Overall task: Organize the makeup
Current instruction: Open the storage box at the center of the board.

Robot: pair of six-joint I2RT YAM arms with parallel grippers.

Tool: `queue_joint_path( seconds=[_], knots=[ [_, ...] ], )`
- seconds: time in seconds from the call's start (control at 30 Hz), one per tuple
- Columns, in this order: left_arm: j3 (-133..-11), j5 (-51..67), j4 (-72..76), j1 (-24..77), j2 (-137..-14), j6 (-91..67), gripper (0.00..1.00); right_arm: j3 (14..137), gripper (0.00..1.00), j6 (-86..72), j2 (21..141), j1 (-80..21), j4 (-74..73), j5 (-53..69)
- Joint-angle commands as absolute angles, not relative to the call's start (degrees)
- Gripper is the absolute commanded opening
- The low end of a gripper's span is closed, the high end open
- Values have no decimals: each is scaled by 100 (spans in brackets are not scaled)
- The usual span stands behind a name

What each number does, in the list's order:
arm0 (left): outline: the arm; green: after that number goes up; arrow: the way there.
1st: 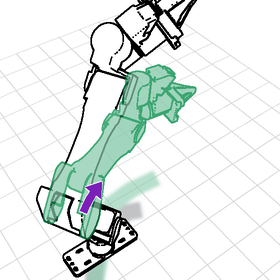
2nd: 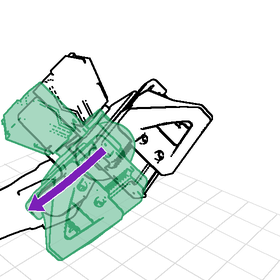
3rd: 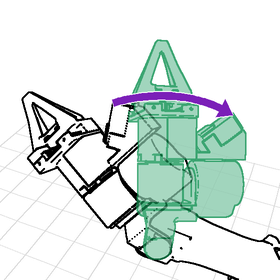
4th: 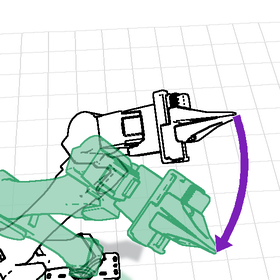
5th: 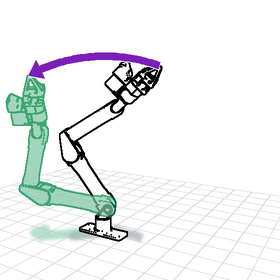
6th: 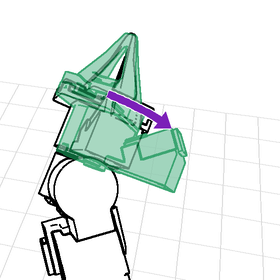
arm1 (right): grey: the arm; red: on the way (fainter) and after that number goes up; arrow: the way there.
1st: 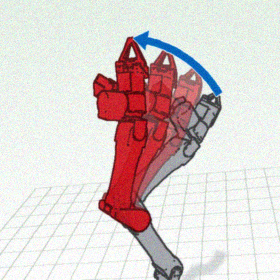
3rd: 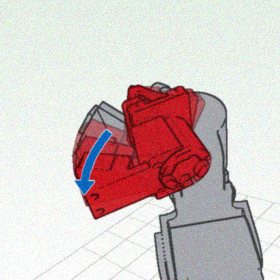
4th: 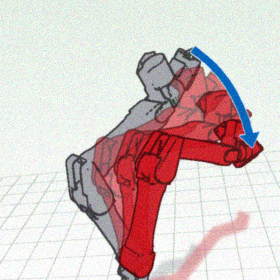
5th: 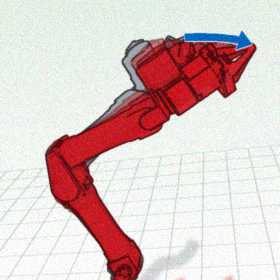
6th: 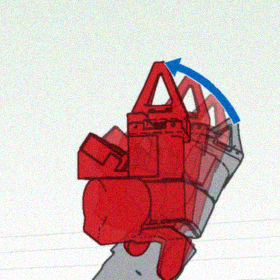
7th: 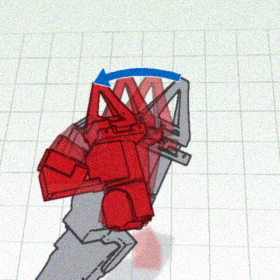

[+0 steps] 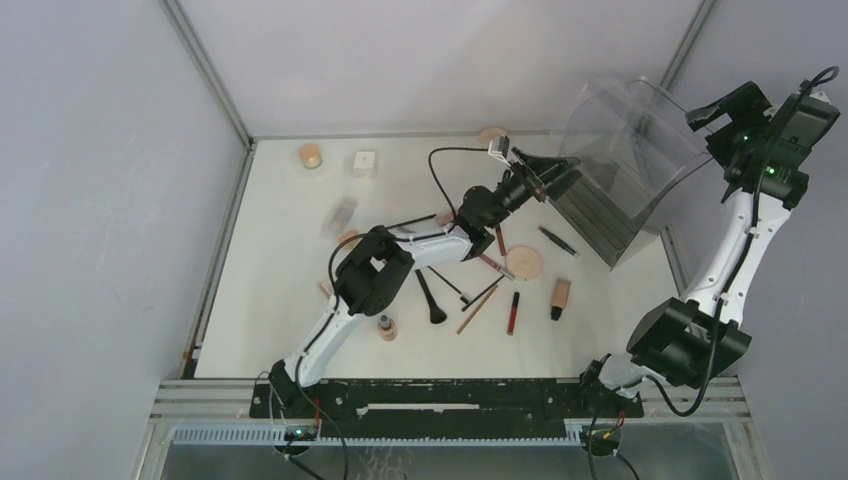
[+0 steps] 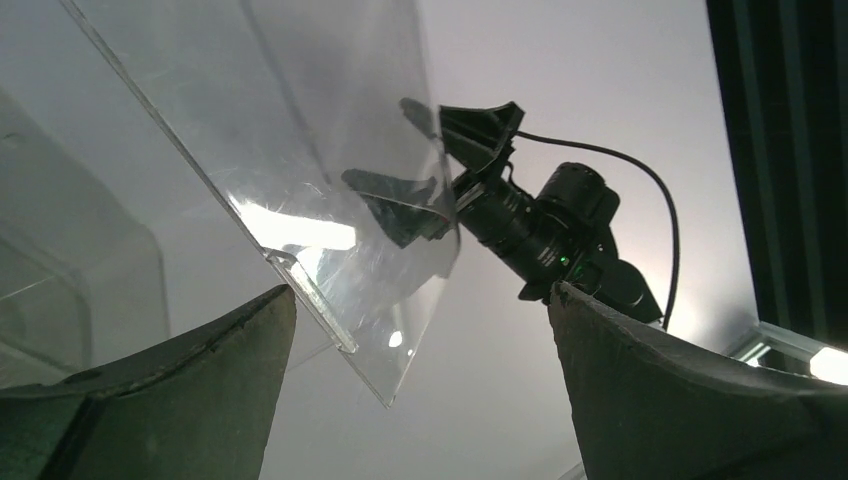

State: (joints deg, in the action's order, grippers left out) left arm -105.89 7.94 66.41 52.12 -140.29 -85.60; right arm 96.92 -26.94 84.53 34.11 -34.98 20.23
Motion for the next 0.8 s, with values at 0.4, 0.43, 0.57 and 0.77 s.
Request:
queue_joint_path(
  seconds=[0.4, 0.43, 0.57, 0.77],
  knots=[
    [-11288, 911, 6961, 5275, -13452, -8226, 100, 10208, 100, -2274, 7647, 3104, -3969, 1594],
    [-11349, 898, 6939, 5266, -13483, -8222, 100, 10257, 100, -2236, 7588, 3090, -3998, 1562],
    [-11655, 891, 6734, 5247, -13601, -8167, 100, 10425, 100, -2161, 7346, 3043, -4092, 1473],
    [-12170, 856, 6437, 5209, -13813, -8097, 100, 10245, 100, -2132, 6662, 2977, -4226, 1391]
  ],
)
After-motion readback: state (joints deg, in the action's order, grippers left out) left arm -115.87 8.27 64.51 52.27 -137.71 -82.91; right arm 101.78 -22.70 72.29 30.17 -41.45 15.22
